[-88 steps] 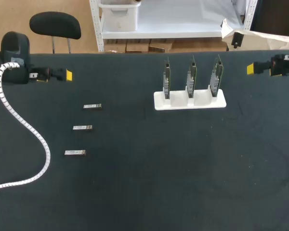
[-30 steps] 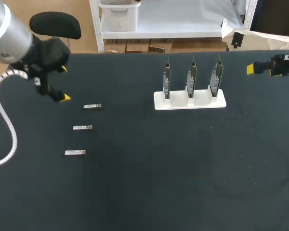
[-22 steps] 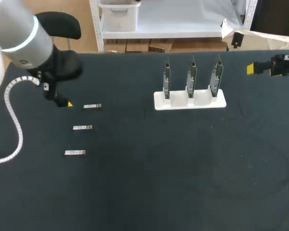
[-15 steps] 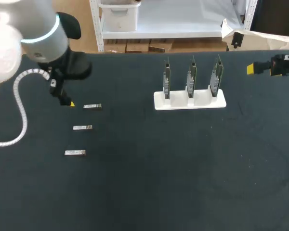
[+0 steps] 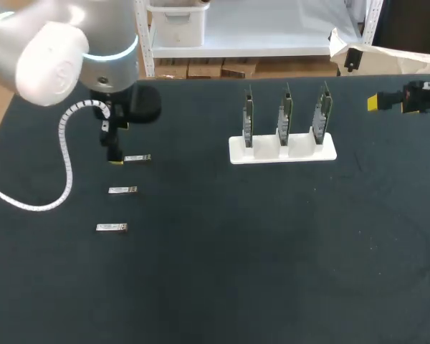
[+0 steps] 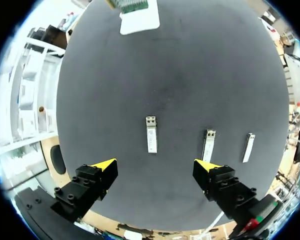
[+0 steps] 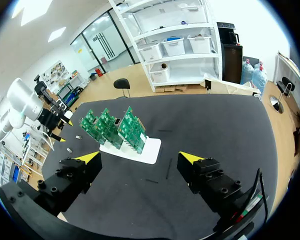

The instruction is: Pick up the optical module with the left hand, and insert it into the network port with the right hand.

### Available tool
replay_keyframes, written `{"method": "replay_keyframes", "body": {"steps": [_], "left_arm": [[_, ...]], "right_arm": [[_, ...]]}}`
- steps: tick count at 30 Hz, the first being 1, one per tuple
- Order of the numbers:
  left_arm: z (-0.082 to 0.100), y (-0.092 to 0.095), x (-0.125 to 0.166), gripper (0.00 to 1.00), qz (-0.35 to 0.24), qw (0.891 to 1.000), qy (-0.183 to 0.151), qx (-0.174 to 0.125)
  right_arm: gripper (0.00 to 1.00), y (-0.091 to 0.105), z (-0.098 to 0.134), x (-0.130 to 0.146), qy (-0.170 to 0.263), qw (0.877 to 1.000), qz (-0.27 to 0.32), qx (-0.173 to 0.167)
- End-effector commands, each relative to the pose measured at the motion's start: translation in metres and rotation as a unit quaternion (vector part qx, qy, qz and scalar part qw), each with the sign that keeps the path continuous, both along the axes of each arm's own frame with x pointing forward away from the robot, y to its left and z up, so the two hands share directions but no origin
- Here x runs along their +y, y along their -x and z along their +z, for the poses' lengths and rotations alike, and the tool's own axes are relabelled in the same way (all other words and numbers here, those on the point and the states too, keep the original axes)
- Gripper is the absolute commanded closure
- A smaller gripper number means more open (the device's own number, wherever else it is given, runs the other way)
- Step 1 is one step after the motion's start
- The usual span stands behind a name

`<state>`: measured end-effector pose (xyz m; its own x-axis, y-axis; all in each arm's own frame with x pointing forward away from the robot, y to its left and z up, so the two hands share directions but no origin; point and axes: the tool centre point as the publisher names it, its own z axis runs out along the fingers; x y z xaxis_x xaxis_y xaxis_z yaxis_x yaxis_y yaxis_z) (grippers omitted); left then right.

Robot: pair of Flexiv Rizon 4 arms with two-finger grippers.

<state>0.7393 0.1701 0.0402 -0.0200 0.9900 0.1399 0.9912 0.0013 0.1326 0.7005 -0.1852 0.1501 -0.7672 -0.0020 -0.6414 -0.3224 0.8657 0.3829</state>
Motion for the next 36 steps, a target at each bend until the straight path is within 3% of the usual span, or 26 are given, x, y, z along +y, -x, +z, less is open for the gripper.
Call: {"method": "replay_keyframes", "body": {"steps": [1, 12, 26, 36], "left_arm": [[-0.005, -0.002, 0.000, 0.00, 0.015, 1.000, -0.004, -0.003], [-0.015, -0.006, -0.002, 0.00, 0.068, 0.996, 0.059, 0.020], [-0.037, -0.003, -0.012, 0.00, 0.042, 0.996, 0.067, 0.044], [-0.039, -0.005, -0.012, 0.00, 0.059, 0.994, 0.078, 0.049]], "right_arm": [[0.00, 0.001, 0.001, 0.001, 0.001, 1.000, -0.002, 0.000], [0.00, 0.001, 0.001, 0.001, 0.001, 1.000, -0.002, 0.000], [0.00, 0.001, 0.001, 0.001, 0.001, 1.000, -0.002, 0.000], [0.00, 0.001, 0.001, 0.001, 0.001, 1.000, -0.002, 0.000]]}}
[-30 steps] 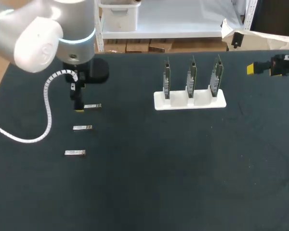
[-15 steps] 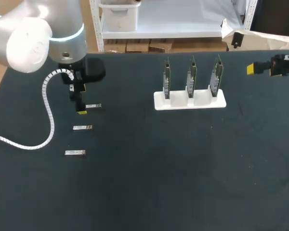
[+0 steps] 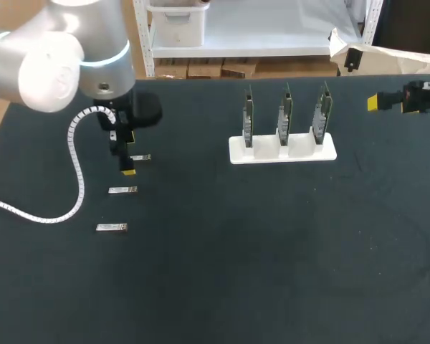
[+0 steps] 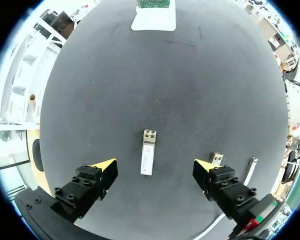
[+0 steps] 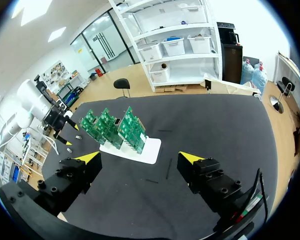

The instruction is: Pick up the optical module with the left hand, and insert it into the network port with the right hand.

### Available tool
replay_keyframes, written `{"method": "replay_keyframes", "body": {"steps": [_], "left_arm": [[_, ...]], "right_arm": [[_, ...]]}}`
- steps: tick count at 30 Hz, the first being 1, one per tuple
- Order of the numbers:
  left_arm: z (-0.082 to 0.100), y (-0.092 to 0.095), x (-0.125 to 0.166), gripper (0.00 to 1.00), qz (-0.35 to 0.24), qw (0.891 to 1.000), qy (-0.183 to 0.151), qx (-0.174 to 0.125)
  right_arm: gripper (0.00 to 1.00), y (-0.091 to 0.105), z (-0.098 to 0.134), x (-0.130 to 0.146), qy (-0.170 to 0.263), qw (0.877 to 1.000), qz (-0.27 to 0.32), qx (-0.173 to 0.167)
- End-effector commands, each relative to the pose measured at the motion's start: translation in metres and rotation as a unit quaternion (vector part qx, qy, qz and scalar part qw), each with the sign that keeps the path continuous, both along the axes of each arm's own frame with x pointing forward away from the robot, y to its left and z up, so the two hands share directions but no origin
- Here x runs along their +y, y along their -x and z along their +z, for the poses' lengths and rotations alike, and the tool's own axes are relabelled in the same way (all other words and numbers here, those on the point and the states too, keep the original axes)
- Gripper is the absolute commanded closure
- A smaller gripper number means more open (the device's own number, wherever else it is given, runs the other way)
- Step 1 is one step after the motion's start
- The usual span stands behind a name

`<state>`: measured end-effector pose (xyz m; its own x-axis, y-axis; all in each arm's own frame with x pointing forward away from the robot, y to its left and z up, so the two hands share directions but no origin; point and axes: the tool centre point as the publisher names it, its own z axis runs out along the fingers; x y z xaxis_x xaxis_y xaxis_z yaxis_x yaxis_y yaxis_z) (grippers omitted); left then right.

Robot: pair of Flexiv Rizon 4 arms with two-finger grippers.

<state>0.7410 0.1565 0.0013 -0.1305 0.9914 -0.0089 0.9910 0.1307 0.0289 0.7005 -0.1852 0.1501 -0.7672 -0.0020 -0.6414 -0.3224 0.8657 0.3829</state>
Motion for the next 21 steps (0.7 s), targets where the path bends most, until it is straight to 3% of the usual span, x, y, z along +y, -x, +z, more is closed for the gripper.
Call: {"method": "replay_keyframes", "body": {"steps": [1, 21], "left_arm": [[0.0002, -0.0033, 0.0022, 0.00, 0.000, 1.000, 0.000, 0.002], [-0.0073, -0.0057, 0.0030, 0.00, -0.010, 1.000, 0.002, 0.014]], "right_arm": [[0.00, 0.0010, 0.0007, 0.0005, 0.001, 1.000, -0.002, 0.000], [0.00, 0.0010, 0.0007, 0.0005, 0.001, 1.000, -0.002, 0.000]]}}
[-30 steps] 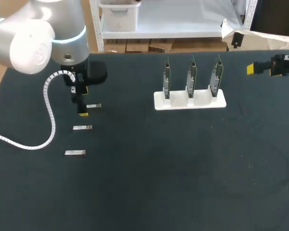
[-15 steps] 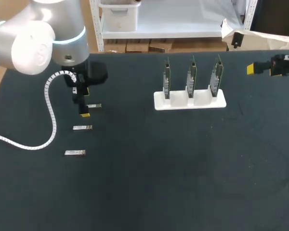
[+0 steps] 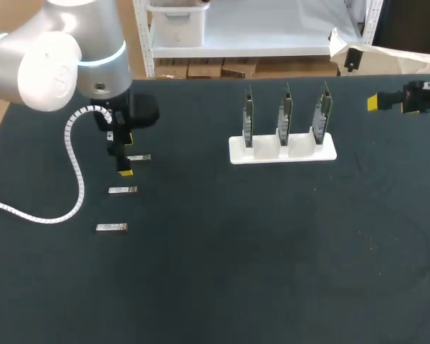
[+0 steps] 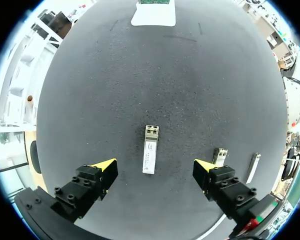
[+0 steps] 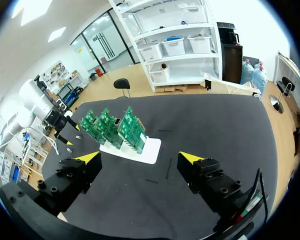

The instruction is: Pick up the optical module with the left hand, and insert it into the network port with the right hand.

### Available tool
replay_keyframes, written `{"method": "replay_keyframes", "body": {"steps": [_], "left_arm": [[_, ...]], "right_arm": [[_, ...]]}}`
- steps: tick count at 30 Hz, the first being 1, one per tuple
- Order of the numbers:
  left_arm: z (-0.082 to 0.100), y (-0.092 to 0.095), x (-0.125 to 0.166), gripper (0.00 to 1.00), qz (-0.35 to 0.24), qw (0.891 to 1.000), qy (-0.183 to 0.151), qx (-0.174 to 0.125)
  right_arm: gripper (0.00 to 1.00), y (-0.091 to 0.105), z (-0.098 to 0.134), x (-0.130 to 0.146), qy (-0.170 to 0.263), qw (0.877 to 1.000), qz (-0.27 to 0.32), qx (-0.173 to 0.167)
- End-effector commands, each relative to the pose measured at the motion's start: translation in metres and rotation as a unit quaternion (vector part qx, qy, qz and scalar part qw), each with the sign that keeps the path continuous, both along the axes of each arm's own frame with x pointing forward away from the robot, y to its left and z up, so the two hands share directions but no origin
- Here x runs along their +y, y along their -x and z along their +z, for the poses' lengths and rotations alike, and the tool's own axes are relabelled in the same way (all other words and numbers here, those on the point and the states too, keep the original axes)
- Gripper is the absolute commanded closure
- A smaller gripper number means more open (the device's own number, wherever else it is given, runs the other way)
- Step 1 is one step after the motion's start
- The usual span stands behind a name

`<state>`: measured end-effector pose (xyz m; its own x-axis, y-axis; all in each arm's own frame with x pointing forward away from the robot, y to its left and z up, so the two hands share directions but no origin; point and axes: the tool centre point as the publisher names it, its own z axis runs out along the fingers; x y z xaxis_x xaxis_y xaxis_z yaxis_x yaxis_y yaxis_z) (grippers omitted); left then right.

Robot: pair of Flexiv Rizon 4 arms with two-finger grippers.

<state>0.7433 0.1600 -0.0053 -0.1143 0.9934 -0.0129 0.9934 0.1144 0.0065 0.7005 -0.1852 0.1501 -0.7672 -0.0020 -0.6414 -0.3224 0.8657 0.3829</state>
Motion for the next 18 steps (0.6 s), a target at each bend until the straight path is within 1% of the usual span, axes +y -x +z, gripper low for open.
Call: {"method": "replay_keyframes", "body": {"steps": [1, 6, 10, 18], "left_arm": [[-0.0008, -0.0034, -0.0007, 0.00, -0.002, 1.000, -0.001, 0.003], [-0.0017, -0.0036, -0.0008, 0.00, -0.002, 1.000, 0.002, 0.005], [0.0004, -0.0036, 0.0012, 0.00, -0.001, 1.000, 0.005, 0.000], [-0.0057, -0.0012, 0.0039, 0.00, -0.008, 1.000, 0.001, 0.002]], "right_arm": [[0.00, 0.0010, 0.0007, 0.0005, 0.001, 1.000, -0.002, 0.000], [0.00, 0.0010, 0.0007, 0.0005, 0.001, 1.000, -0.002, 0.000], [0.00, 0.0010, 0.0007, 0.0005, 0.001, 1.000, -0.002, 0.000], [0.00, 0.0010, 0.0007, 0.0005, 0.001, 1.000, -0.002, 0.000]]}}
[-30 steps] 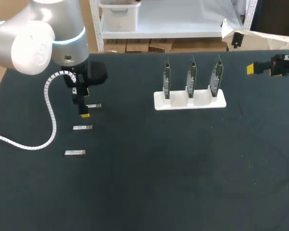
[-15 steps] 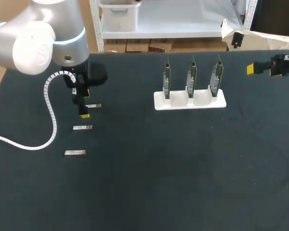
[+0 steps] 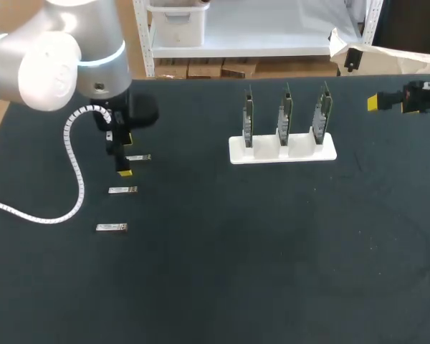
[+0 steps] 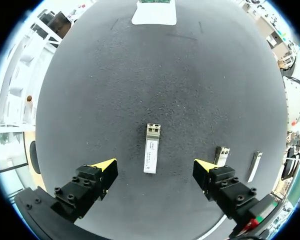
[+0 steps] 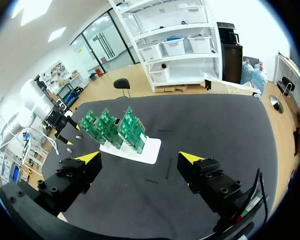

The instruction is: Pick up the optical module with the left hand, and insert it into the network port with the right hand.

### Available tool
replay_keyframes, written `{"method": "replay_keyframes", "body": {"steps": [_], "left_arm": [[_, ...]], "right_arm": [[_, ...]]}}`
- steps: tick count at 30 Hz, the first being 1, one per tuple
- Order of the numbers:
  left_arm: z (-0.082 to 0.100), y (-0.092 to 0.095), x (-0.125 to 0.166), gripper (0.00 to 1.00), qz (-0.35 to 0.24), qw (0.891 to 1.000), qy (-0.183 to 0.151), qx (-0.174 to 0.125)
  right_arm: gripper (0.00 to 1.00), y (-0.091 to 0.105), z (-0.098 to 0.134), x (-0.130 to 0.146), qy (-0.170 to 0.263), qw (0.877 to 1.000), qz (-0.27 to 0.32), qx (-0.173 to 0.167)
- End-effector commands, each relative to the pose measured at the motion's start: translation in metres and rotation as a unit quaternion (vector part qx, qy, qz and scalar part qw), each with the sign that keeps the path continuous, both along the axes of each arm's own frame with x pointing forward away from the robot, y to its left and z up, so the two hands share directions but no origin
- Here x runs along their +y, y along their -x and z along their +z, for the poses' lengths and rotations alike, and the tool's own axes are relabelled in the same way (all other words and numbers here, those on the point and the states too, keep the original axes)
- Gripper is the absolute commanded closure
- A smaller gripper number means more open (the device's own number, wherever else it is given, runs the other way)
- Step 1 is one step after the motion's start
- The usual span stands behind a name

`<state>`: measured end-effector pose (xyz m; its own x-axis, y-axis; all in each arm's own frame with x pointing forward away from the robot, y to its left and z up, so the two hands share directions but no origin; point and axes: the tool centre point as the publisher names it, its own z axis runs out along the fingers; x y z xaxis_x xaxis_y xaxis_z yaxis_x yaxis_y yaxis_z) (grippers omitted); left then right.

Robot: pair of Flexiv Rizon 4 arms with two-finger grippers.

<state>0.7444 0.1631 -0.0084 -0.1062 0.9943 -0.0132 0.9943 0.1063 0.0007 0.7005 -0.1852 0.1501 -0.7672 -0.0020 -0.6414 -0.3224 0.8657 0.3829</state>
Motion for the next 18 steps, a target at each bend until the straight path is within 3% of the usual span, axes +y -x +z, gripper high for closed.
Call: {"method": "replay_keyframes", "body": {"steps": [1, 4, 18], "left_arm": [[-0.0028, 0.0000, 0.0008, 0.00, -0.004, 1.000, 0.001, -0.001], [-0.0044, 0.0009, 0.0017, 0.00, 0.004, 1.000, 0.022, 0.000], [-0.0072, 0.0018, 0.0041, 0.00, -0.004, 1.000, 0.013, -0.004]], "right_arm": [[0.00, 0.0010, 0.0007, 0.0005, 0.001, 1.000, -0.002, 0.000], [0.00, 0.0010, 0.0007, 0.0005, 0.001, 1.000, -0.002, 0.000], [0.00, 0.0010, 0.0007, 0.0005, 0.001, 1.000, -0.002, 0.000]]}}
